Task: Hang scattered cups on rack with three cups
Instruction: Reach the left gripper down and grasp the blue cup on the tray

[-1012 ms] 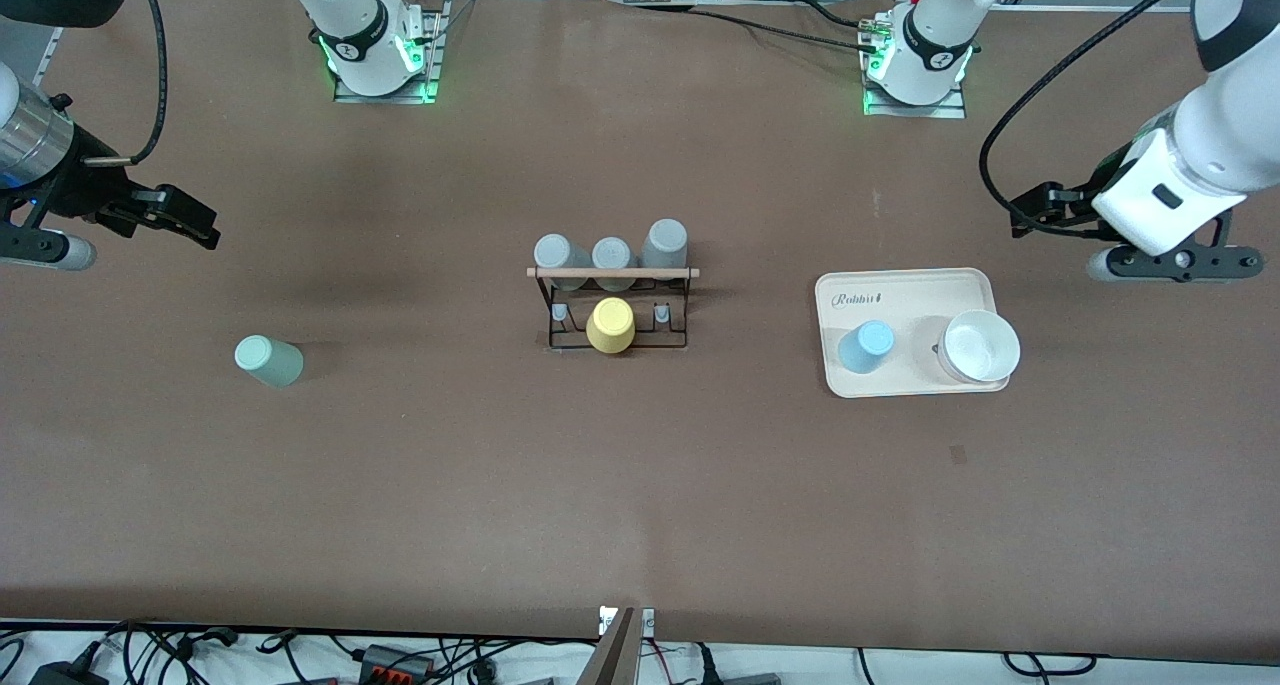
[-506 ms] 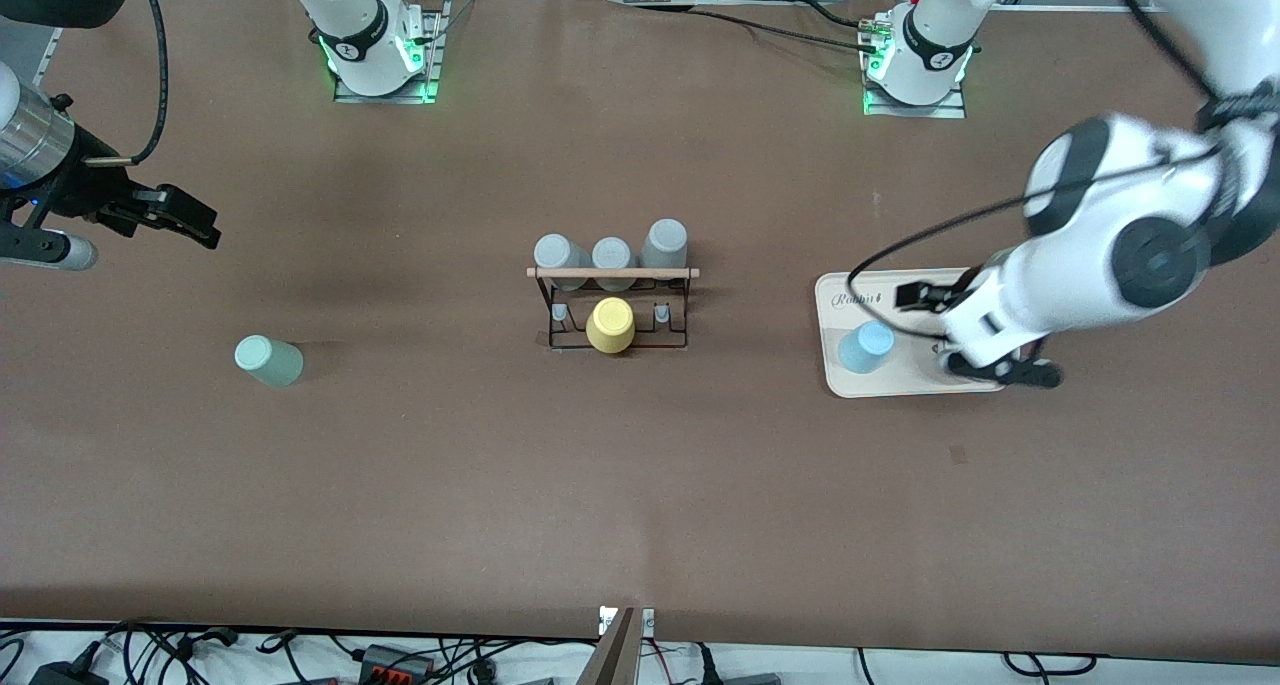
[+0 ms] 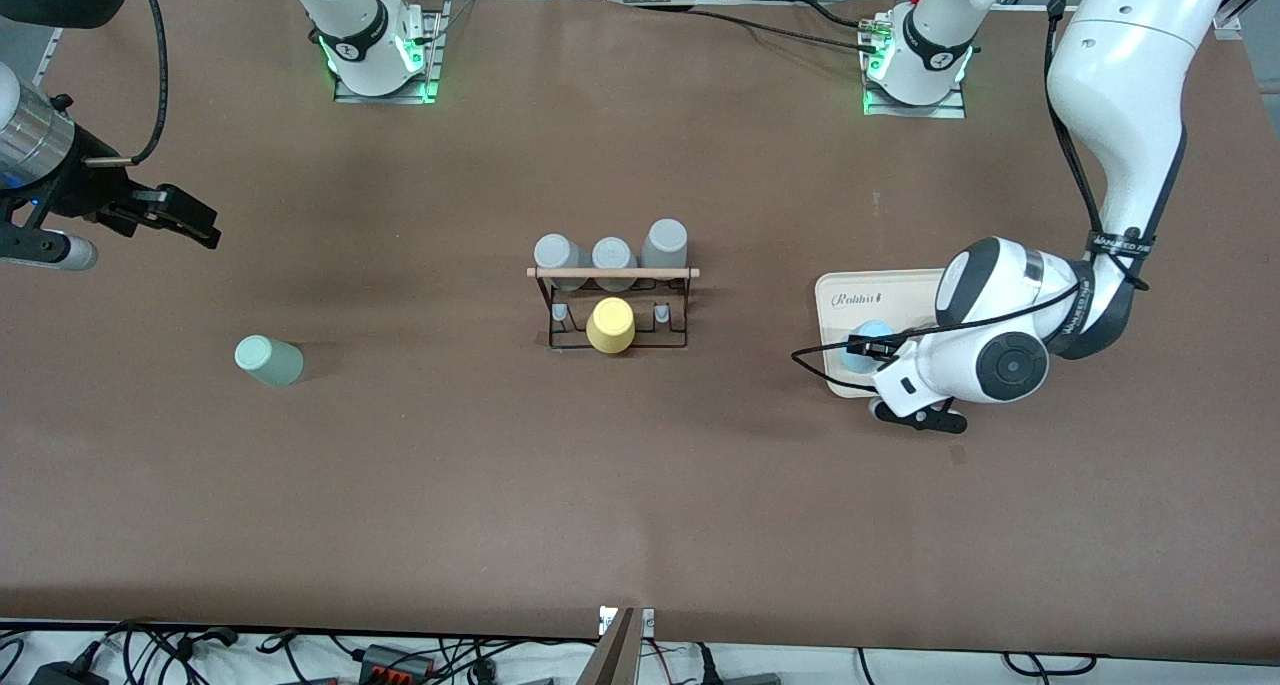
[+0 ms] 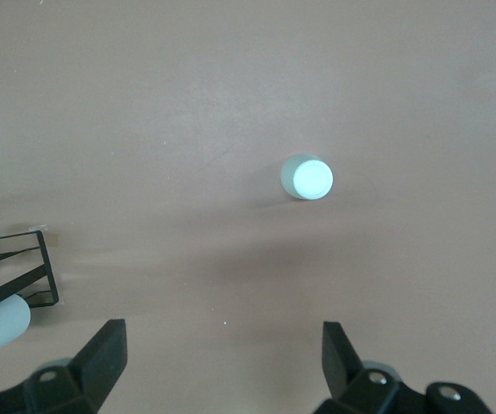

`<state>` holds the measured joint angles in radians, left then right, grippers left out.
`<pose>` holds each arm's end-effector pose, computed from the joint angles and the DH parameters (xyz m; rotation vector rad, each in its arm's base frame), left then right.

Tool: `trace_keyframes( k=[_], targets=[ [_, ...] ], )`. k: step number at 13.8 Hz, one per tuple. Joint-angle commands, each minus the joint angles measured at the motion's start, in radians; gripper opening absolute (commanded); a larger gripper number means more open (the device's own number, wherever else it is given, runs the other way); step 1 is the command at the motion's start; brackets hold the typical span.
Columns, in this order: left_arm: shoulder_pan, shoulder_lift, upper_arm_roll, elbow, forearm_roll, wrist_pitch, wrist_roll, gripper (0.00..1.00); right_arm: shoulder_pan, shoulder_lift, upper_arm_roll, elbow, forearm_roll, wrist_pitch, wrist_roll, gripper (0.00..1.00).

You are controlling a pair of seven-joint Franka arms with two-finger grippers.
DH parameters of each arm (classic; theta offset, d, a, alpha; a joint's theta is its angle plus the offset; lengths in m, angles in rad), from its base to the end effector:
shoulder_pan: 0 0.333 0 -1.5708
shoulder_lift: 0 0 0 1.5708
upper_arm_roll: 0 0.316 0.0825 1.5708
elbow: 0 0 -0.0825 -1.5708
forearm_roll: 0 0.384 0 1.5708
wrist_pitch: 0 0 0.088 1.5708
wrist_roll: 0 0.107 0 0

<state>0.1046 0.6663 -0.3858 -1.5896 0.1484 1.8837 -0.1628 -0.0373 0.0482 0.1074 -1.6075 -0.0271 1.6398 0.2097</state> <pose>0.6413 -0.1431 0.2442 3.0499 -0.2297 -0.5205 0.5723 0.0361 0.5861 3.1103 -0.2143 -0.0194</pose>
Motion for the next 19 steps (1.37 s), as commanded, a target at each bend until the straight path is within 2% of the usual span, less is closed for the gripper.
trace_keyframes(
  k=[1, 5, 8, 10, 13, 14, 18, 19],
  targets=[
    [0.003, -0.008, -0.007, -0.041, 0.022, 0.020, -0.009, 1.00, -0.006, 0.002, 0.003, 0.014, 0.006, -0.015, -0.015, 1.00],
    [0.004, -0.005, -0.007, -0.088, 0.023, 0.078, -0.024, 1.00, -0.006, 0.002, 0.003, 0.012, 0.006, -0.015, -0.013, 1.00],
    [-0.008, 0.001, -0.007, -0.090, 0.023, 0.086, -0.026, 1.00, -0.009, 0.009, 0.003, 0.008, 0.004, -0.015, -0.007, 1.00],
    [-0.025, 0.001, -0.002, -0.089, 0.026, 0.092, -0.026, 0.86, -0.009, 0.013, 0.003, -0.002, -0.003, -0.014, -0.006, 1.00],
    [-0.014, 0.001, -0.002, -0.090, 0.026, 0.092, -0.026, 0.77, -0.033, 0.048, 0.000, -0.026, -0.008, -0.015, 0.000, 1.00],
    [-0.016, 0.001, -0.002, -0.090, 0.026, 0.092, -0.023, 0.70, -0.055, 0.065, 0.000, -0.035, -0.008, -0.017, -0.004, 1.00],
    [-0.020, -0.019, -0.016, -0.073, 0.026, 0.066, -0.008, 0.06, -0.081, 0.160, 0.000, -0.043, -0.010, 0.059, -0.026, 1.00],
    [-0.032, -0.034, -0.057, -0.056, 0.025, 0.057, -0.021, 0.02, -0.084, 0.189, 0.000, -0.043, -0.020, 0.089, -0.044, 1.00]
  ],
)
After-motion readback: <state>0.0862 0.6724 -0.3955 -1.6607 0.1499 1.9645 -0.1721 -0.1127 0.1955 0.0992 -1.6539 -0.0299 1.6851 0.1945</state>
